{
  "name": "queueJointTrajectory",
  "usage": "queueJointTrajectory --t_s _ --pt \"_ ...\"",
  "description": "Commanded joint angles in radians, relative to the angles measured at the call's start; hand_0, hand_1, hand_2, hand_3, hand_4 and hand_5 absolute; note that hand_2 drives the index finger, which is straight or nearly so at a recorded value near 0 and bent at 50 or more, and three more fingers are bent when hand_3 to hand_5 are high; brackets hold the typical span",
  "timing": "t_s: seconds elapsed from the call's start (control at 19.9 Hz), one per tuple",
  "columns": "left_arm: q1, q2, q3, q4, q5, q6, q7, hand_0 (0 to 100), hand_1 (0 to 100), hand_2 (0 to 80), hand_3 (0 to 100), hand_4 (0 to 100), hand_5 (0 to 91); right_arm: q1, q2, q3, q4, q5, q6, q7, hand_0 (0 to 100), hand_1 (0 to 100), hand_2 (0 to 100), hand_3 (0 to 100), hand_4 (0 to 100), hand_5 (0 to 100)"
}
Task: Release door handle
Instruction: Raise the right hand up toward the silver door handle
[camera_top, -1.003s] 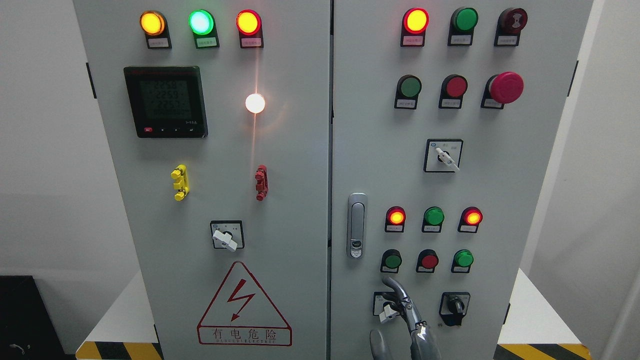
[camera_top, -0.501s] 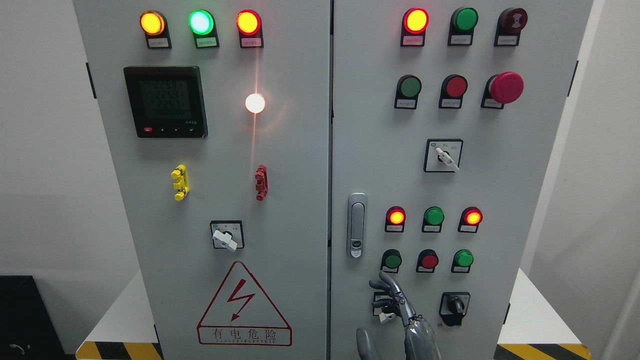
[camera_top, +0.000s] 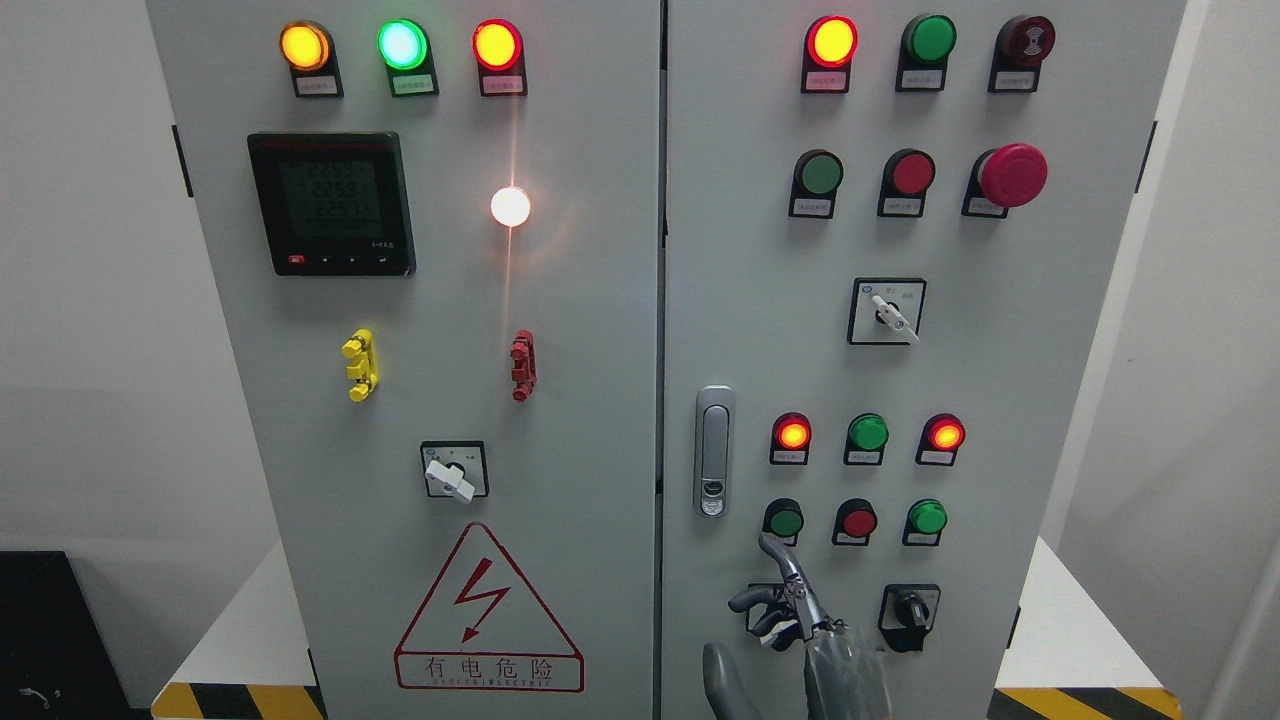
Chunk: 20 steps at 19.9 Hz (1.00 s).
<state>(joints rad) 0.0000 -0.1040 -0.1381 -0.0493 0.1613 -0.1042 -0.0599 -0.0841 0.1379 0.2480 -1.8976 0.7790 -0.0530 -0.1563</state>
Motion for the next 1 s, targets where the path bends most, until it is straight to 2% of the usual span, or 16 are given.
queueJointTrajectory --t_s 0.0,0.05,0.25,0.4,0.55,0.95 --pt "0.009 0.000 0.000 0.000 0.001 0.000 0.000 12 56 0.0 0 0 0.0 -0.035 0.000 0.039 0.002 0.107 0.041 -0.014 43 26 0 78 88 100" --pt "0.009 0.000 0.000 0.000 0.000 0.000 0.000 12 56 0.0 0 0 0.0 -0.036 0.000 0.043 0.003 0.132 0.041 -0.014 43 26 0 84 93 100" --pt "0.009 0.000 0.000 0.000 0.000 0.000 0.000 12 56 0.0 0 0 0.0 -0.037 0.000 0.048 0.009 0.261 0.042 -0.016 43 28 0 92 98 100" --pt "0.009 0.001 0.000 0.000 0.000 0.000 0.000 12 56 0.0 0 0 0.0 -0.051 0.000 0.069 0.014 0.305 0.100 -0.017 43 29 0 96 100 100" --pt "0.009 0.000 0.000 -0.001 0.000 0.000 0.000 12 56 0.0 0 0 0.0 -0.075 0.002 0.089 0.023 0.341 0.159 -0.017 43 29 0 99 100 100" --pt "0.008 0.000 0.000 0.000 0.000 0.000 0.000 12 56 0.0 0 0 0.0 -0.108 0.002 0.100 0.072 0.479 0.179 -0.017 44 29 0 100 100 100"
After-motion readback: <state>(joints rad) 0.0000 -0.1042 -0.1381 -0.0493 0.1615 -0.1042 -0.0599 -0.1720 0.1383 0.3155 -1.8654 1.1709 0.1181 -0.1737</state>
